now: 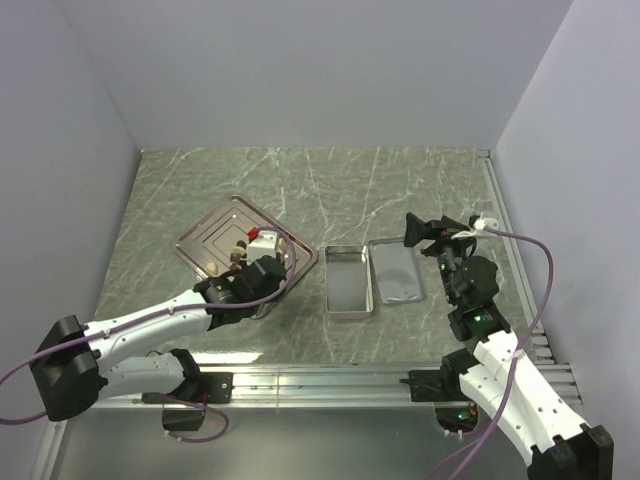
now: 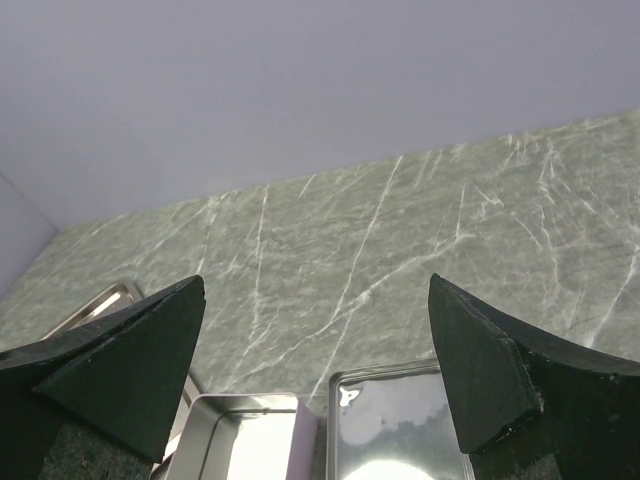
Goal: Pack the chocolate
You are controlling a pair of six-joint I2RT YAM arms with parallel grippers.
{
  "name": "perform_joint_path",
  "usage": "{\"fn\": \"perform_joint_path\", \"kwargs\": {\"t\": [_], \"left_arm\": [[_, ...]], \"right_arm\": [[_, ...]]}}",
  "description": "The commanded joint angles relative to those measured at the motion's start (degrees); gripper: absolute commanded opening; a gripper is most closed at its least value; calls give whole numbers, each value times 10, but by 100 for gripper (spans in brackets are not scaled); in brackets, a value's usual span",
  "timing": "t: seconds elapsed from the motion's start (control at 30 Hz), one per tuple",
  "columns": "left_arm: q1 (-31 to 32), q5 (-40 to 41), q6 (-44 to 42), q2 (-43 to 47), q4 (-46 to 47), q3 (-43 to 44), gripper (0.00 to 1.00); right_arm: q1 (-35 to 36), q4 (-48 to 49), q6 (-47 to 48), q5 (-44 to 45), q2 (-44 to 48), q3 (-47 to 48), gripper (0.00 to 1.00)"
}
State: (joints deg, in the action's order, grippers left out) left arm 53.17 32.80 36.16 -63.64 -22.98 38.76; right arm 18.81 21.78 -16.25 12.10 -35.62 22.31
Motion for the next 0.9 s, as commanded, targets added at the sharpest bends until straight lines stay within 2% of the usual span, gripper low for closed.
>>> {"fn": "perform_joint_path", "kwargs": {"t": [0.0, 0.37, 0.53, 0.67, 0.87], "left_arm": [[-2, -16, -15, -6, 33, 11, 43], [-11, -20, -24, -10, 44, 7, 41], [-11, -1, -18, -15, 36, 10, 25], [-11, 7, -16, -9, 33, 10, 20], [-11, 24, -23, 12, 19, 32, 18]], "right_arm": [[-2, 17, 0, -1, 3, 16, 99], [-1, 17, 1, -1, 1, 16, 99], [-2, 17, 1, -1, 4, 14, 99], [-1, 17, 1, -1, 1, 16, 98], [-1, 17, 1, -2, 1, 16, 99]]}}
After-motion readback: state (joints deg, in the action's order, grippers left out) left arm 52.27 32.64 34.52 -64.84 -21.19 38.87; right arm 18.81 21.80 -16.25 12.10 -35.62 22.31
